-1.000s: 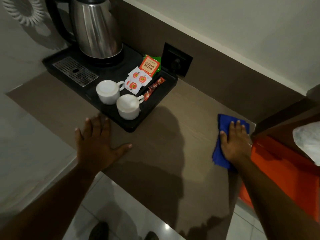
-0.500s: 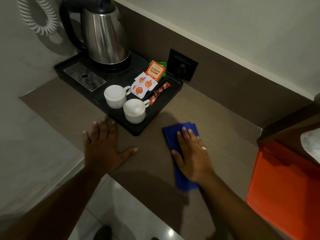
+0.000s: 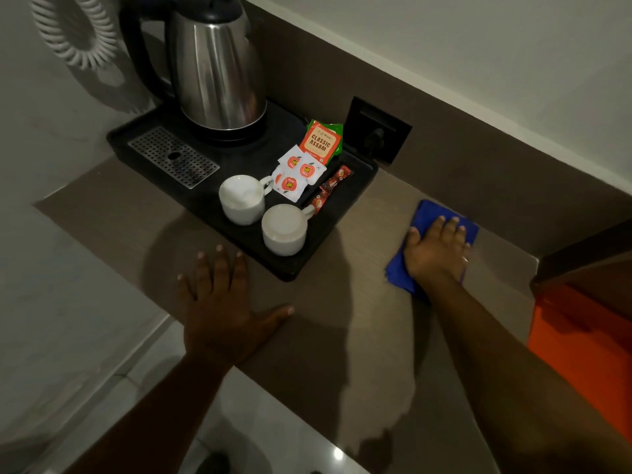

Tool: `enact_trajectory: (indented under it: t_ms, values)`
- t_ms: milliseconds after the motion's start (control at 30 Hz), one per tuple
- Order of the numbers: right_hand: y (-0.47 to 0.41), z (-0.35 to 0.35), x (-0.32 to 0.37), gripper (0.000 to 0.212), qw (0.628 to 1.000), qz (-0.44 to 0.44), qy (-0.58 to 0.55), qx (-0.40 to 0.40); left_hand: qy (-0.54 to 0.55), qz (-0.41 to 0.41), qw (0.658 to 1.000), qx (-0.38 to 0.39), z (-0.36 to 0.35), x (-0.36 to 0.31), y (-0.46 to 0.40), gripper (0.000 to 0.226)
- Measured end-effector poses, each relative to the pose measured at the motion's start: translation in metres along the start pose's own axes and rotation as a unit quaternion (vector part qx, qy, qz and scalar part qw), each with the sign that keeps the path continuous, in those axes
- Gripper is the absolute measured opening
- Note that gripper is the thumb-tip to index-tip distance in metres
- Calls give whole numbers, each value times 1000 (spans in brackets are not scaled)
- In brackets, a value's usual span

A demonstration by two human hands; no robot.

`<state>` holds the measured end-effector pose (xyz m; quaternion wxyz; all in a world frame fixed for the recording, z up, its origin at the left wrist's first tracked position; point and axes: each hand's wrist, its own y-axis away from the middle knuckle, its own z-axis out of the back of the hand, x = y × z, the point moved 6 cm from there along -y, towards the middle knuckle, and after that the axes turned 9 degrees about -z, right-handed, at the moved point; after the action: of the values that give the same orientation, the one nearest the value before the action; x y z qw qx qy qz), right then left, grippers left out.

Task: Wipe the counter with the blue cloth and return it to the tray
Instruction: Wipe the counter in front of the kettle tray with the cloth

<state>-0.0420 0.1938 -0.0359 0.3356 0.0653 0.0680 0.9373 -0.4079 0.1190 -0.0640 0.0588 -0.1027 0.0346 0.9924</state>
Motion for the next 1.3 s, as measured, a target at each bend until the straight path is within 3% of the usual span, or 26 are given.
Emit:
enact_trajectory:
  t_ms: [200,367,533,700,767,933,1033,1100,1167,1300]
  values:
    - [103,-34,92,74,985,173,-16,-4,3,-3,1000,1,0,2,-1,129]
    - [145,-39,12,72,956,292,13,12,1,-19,1000,-10,2,0,1,127]
    - [105,-17,-77,72,984,177,-2,-4,-1,-26,1000,-16,1,-3,0,126]
    - [64,-12,-42,69,998,-48,-21,-31,16,-23,999,-23,-2,-2,-2,126]
    - [75,-18,-13,70,997,-71,-21,-10,13,-24,999,-24,-4,1,-1,126]
    - [163,-42,49,68,992,125,-21,-10,4,-22,999,-27,1,9,-2,127]
    - [217,-50,19,68,956,291,-4,21,-8,-22,1000,-15,1,7,2,128]
    - [224,-49,-36,67,935,350,30,43,-10,-24,1000,-12,2,6,4,127]
    - [207,-38,-96,67,947,317,25,42,-10,-29,999,-13,4,3,5,125]
    - [176,-19,-154,67,995,92,-32,-10,-8,-32,999,-15,5,-2,5,120]
